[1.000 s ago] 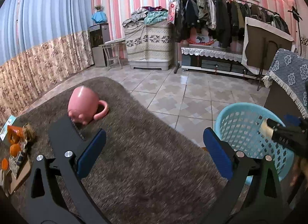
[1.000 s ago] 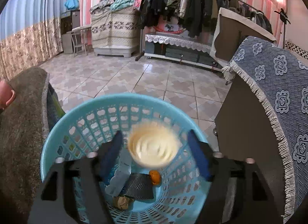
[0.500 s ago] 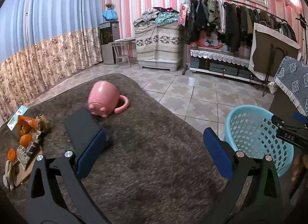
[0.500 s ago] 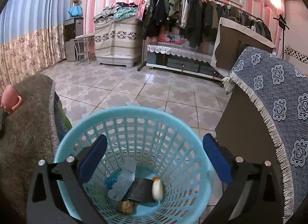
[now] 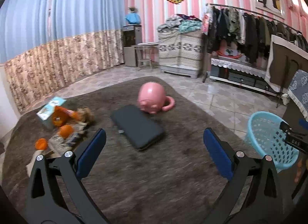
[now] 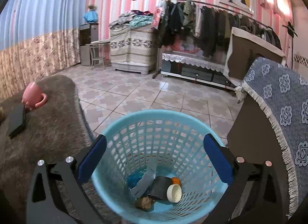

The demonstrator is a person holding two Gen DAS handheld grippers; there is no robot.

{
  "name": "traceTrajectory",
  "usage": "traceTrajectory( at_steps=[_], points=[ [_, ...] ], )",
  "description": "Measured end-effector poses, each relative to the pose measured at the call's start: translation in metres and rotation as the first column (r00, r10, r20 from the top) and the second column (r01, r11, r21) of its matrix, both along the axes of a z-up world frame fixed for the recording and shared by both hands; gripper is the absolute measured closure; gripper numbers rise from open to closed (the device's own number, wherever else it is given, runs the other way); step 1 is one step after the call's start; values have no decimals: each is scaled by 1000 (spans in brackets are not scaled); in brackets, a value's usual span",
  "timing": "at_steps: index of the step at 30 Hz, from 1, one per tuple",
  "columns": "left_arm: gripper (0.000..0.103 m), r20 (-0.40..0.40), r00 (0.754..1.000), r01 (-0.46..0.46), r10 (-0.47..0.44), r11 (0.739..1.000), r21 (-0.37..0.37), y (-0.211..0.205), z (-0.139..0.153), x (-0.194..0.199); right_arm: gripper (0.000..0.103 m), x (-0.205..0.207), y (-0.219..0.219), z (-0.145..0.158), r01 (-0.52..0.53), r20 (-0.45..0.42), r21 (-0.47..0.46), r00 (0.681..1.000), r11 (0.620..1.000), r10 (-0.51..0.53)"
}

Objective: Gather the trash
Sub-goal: 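Move both tools back toward the items on the carpet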

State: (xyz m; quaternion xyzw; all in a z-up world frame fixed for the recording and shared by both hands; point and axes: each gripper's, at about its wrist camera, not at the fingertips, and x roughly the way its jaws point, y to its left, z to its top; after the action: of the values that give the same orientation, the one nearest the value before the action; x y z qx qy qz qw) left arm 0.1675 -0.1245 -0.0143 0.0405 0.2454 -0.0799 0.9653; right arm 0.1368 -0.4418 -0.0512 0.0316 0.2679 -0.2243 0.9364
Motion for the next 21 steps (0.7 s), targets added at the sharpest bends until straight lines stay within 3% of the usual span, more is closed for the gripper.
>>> traceTrajectory(
  at_steps=[8,15,21],
  points=[
    [5,17,994,-108,107,994,33,69,1,-25,5,-6,38,8,-77,40,-6,996,997,77],
    [5,-14,976,-219,219,976,20,139,-11,-38,5,-10,79,11,-172,87,-7,981,985,172],
    [5,-26,958,-284,284,959,16,181,-17,-46,5,-2,105,4,-222,75,-11,972,975,222]
  ],
)
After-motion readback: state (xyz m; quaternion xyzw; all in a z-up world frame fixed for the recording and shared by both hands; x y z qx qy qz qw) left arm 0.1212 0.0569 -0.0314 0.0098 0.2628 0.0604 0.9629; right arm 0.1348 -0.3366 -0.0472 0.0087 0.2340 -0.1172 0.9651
